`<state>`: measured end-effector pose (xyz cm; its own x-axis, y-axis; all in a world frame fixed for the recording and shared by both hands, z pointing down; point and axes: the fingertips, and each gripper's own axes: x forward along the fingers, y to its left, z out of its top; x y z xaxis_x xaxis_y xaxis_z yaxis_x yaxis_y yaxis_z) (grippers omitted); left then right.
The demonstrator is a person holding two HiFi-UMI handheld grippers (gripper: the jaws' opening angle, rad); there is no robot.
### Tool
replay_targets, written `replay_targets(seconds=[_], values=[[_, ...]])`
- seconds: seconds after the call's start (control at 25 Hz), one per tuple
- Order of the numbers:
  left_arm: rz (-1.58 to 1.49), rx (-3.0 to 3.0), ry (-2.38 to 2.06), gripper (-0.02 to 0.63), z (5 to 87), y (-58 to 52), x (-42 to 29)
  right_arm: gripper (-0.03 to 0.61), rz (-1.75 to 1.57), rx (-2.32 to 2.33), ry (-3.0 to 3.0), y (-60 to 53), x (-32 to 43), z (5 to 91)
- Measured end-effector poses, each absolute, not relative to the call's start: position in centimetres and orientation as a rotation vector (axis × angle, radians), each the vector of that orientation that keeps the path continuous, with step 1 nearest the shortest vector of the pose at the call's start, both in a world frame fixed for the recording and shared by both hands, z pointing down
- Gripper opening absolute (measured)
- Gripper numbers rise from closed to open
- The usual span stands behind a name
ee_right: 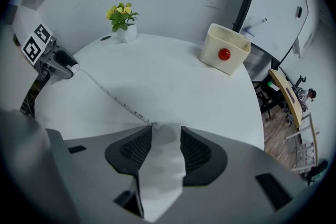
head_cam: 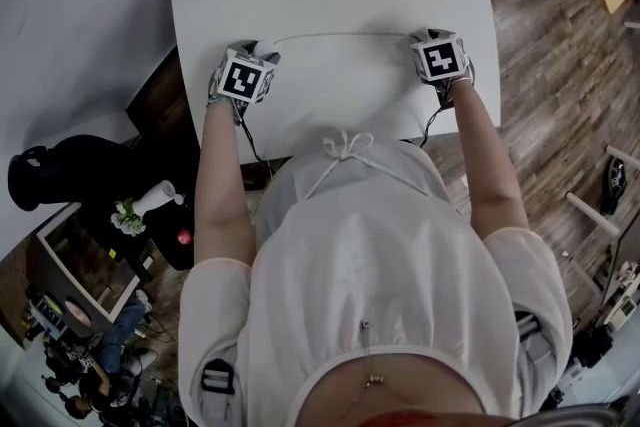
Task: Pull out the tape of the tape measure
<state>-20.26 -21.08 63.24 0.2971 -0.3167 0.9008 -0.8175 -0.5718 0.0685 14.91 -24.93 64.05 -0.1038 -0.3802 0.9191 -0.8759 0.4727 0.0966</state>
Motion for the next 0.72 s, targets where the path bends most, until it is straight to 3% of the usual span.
replay_targets(seconds=[0.16, 0.52, 0.72], values=[[1.22, 2.099, -1.029, 0.298, 62.9, -20.9, -20.1, 0.202, 0.616, 1.132, -1.708, -24.4, 14.8, 63.3], [1.105, 2.221, -1.284, 0.298, 57.1, -21.8, -21.9, 0.206, 0.493, 1.19, -1.917, -24.1, 12.0, 58.1], [1.004, 2.28, -1.372, 0.269, 52.6, -21.9, -22.0, 0.139, 0.386, 1.245, -2.075, -24.5, 9.4, 52.7]])
